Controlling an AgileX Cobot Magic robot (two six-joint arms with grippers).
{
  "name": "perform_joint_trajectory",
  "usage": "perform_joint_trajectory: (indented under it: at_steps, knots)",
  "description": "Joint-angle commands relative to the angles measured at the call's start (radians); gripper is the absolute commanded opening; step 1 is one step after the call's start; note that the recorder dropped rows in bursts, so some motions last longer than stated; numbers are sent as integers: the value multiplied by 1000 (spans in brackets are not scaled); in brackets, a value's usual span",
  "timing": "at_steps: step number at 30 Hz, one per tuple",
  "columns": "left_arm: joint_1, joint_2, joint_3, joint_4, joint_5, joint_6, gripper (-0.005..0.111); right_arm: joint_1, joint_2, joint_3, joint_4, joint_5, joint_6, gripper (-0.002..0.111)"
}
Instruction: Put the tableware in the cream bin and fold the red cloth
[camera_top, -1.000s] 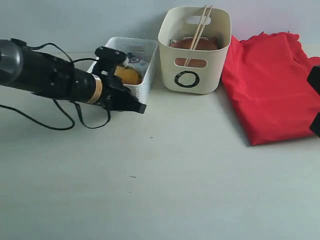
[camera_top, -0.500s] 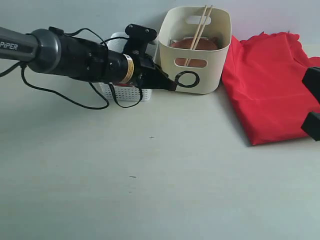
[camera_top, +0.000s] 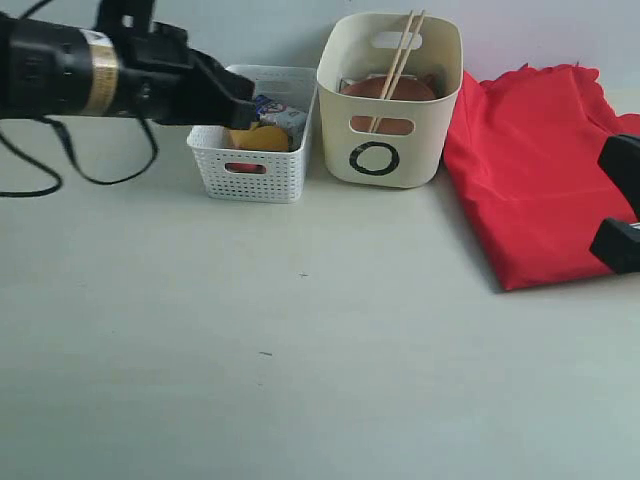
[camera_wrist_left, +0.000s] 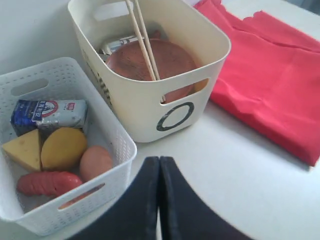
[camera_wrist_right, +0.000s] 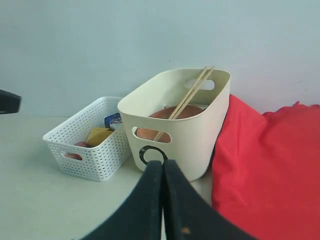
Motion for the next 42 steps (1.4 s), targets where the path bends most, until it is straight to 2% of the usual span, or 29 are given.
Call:
perform_joint_trajectory:
  at_steps: [1, 4, 7, 14, 22, 24, 27, 30, 33, 36, 42]
  knots:
    - [72, -199, 166, -111, -113, 66, 0, 2, 1, 2, -8, -13, 0, 0]
    - [121, -345, 245, -173, -143, 70, 0, 2, 1, 2, -8, -13, 0, 0]
    - [154, -469, 288, -137, -145, 68, 0, 2, 1, 2, -8, -13, 0, 0]
    - [154, -643, 300, -73, -146, 70, 0, 2, 1, 2, -8, -13, 0, 0]
    - [154, -705, 302, -51, -131, 88, 0, 2, 1, 2, -8, -13, 0, 0]
    - [154, -730, 315, -208, -98, 201, 0, 2, 1, 2, -8, -13, 0, 0]
    - [148, -791, 376, -621, -77, 532, 0, 2, 1, 2, -8, -13, 0, 0]
    - [146, -886, 476, -916, -67, 817, 0, 2, 1, 2, -8, -13, 0, 0]
    - [139, -1005, 569, -1058, -18, 1005, 0, 2, 1, 2, -8, -13, 0, 0]
    - [139, -1152, 660, -1166, 37, 1109, 0, 2, 1, 2, -8, -13, 0, 0]
    - [143, -1388, 813, -1290, 119, 1298, 0, 2, 1, 2, -8, -13, 0, 0]
